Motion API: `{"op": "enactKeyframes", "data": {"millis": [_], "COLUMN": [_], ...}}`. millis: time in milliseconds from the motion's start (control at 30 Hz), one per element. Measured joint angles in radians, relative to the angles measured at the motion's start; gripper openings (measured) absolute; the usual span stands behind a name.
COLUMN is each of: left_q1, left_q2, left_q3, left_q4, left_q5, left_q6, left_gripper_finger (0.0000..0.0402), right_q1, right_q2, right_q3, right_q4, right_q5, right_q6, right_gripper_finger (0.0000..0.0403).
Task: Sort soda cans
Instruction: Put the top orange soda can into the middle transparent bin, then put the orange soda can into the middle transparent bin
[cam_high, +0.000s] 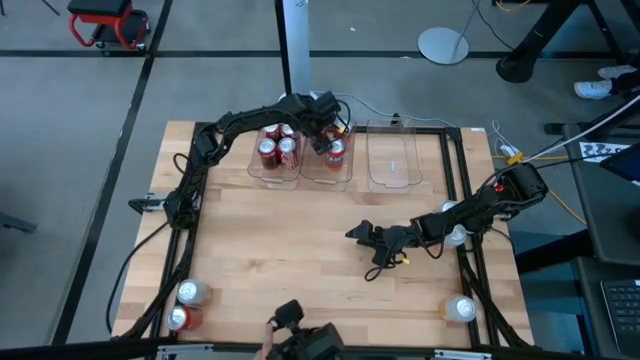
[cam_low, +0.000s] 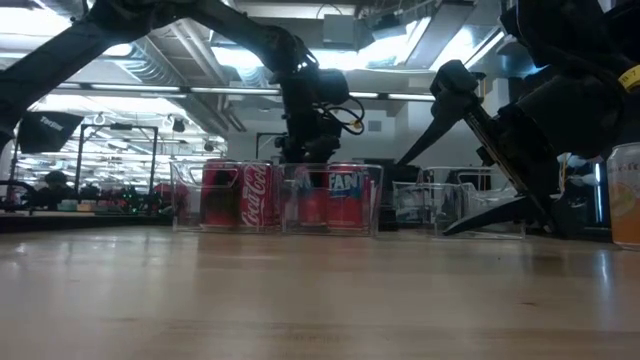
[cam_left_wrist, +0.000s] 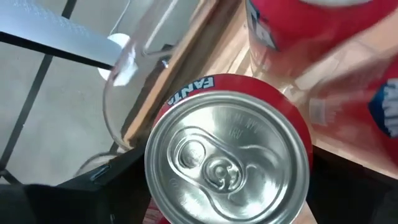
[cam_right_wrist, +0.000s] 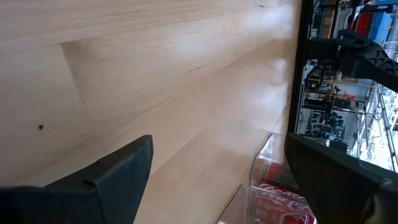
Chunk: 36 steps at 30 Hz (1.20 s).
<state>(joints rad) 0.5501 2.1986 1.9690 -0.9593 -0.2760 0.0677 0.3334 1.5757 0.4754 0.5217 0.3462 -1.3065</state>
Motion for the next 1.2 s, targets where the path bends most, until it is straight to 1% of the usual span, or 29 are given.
{"op": "enactKeyframes", "data": {"millis": [167, 567, 700, 967, 1067, 1200], "left_q1": [0.001, 0.001, -0.003, -0.049, -0.088, -0.167], "left_q2": [0.0, 0.0, -0.016, -0.139, -0.201, -0.268], "left_q3": [0.0, 0.0, 0.0, 0.0, 0.0, 0.0], "left_q4": [0.041, 0.037, 0.012, -0.057, -0.082, -0.122], "left_q5": [-0.001, 0.0, 0.001, -0.021, -0.023, -0.023], "left_q6": [0.002, 0.023, 0.026, 0.007, -0.015, -0.046], "left_gripper_finger": [0.034, 0.0336, 0.0336, 0.0336, 0.0336, 0.0336], "right_q1": [0.0, 0.0, 0.0, 0.0, 0.0, 0.0], "right_q2": [0.0, 0.0, 0.0, 0.0, 0.0, 0.0], "right_q3": [0.0, 0.0, 0.0, 0.0, -0.001, -0.001], "right_q4": [0.0, -0.004, -0.008, -0.009, -0.008, -0.009], "right_q5": [0.0, 0.0, 0.0, 0.0, 0.0, 0.0], "right_q6": [0.0, 0.0, 0.0, 0.0, 0.0, 0.004], "right_gripper_finger": [0.0363, 0.0363, 0.0363, 0.0363, 0.0363, 0.0363]}}
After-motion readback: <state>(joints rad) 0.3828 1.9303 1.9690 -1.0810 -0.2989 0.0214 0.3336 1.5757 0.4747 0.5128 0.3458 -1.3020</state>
